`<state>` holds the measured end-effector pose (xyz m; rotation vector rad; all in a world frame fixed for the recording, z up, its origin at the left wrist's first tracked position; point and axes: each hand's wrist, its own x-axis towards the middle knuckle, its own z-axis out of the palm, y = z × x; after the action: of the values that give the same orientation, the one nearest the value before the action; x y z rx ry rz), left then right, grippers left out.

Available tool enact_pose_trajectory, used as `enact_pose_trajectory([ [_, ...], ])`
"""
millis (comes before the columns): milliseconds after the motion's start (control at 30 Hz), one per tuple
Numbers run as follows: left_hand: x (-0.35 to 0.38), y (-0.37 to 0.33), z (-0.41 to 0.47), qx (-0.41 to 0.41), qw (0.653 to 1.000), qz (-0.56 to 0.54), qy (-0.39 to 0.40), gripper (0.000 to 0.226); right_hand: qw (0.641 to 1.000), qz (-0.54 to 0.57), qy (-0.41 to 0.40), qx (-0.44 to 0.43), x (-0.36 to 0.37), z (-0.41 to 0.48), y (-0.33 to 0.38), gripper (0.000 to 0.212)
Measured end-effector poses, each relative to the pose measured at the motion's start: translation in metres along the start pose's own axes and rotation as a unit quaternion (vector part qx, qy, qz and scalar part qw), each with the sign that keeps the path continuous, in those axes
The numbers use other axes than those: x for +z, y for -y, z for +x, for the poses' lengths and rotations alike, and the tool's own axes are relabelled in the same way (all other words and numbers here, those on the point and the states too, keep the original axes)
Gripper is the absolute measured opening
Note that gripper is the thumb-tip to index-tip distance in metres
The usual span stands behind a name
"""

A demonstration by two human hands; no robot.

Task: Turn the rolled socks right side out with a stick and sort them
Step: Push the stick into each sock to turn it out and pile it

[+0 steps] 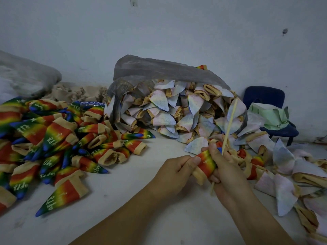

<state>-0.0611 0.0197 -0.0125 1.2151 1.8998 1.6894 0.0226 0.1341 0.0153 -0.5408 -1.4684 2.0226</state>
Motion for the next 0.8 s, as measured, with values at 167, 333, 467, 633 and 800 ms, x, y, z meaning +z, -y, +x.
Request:
enact_pose_trajectory([
  [167,-0.001,0.001,0.002,-0.021,0.998,-0.05,0.015,0.03,1.0,-0.017,-0.018,0.002,-0.003,0.004,-0.003,0.041],
  [333,-0.005,0.012,0.004,-0.075,0.995,-0.05,0.036,0.022,0.998,-0.04,-0.037,-0.019,-0.009,0.008,-0.007,0.036],
  [467,-0.026,0.007,0.014,-0.107,0.902,-0.363,-0.208,0.033,0.984,-0.094,-0.142,-0.053,-0.027,0.021,-0.001,0.043],
  [633,-0.035,0.018,0.018,-0.13,0.812,-0.486,-0.297,0.068,0.933,-0.246,-0.231,-0.124,-0.04,0.025,0.001,0.035],
  [800,-0.006,0.019,0.015,-0.106,0.983,-0.037,-0.146,0.04,0.83,-0.529,-0.106,-0.138,-0.045,0.028,-0.006,0.018],
])
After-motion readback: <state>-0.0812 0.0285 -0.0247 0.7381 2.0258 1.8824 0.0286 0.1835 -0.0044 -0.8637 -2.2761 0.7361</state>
